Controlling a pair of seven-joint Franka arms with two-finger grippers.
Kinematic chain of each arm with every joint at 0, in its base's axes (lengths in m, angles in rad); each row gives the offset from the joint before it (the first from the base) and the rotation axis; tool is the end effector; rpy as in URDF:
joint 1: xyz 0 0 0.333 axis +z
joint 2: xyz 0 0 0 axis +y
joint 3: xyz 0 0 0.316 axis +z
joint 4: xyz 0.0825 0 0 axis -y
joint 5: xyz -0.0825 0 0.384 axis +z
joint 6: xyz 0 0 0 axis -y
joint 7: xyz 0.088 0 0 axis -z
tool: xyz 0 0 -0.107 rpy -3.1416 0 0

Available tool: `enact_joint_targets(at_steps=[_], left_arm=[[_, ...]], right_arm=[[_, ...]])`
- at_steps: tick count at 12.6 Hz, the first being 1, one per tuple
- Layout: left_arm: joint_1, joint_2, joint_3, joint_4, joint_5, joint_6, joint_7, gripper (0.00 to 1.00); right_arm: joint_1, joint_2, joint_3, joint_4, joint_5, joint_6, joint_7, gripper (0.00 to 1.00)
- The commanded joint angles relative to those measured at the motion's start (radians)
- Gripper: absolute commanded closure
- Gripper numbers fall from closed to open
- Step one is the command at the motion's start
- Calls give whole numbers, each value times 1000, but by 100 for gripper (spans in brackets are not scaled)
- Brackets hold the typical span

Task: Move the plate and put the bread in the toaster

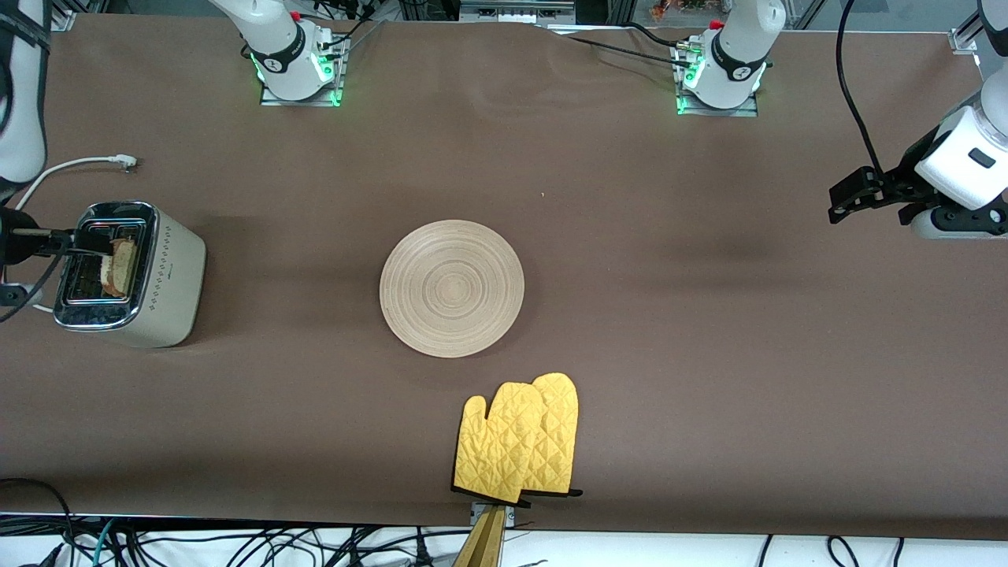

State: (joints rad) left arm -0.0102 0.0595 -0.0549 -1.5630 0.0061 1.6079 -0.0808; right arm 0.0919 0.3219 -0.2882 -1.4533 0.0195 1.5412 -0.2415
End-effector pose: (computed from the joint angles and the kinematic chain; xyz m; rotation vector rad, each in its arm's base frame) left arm 0.5742 -0.0359 0.5979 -3.1375 -0.0243 0.0224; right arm 0.6224 -0.0979 0.4920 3.0979 0.0738 -0.3597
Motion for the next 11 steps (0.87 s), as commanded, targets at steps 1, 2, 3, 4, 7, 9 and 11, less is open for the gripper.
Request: enact_joint_targets(at_steps=[1,2,3,4,7,9,11], left_arm=[[3,25,-8,41,3,-23,-2,0],[3,25,-9,40,8,-23,-1,0],[6,25,-8,38,6,-23,1,0],[6,25,-6,37,6,-23,0,0],[3,25,-11,38,9,-25,-10,0],[4,23,-9,37,9,-25,-10,0],[4,23,-9,37,9,-25,-8,0]], right_arm=[[17,-62,10,28,63,-103,-21,0],[28,-67,27,72,72,-125,-21,0],[29,-73,46,126,65,-160,-25,0],[38,-64,44,189,44,-221,-21,0],[46,-104,72,172,33,-199,-10,0],[-35,-247,200,-34,-33,-80,63,0],[-46,-355,222,-221,-35,61,139,0]])
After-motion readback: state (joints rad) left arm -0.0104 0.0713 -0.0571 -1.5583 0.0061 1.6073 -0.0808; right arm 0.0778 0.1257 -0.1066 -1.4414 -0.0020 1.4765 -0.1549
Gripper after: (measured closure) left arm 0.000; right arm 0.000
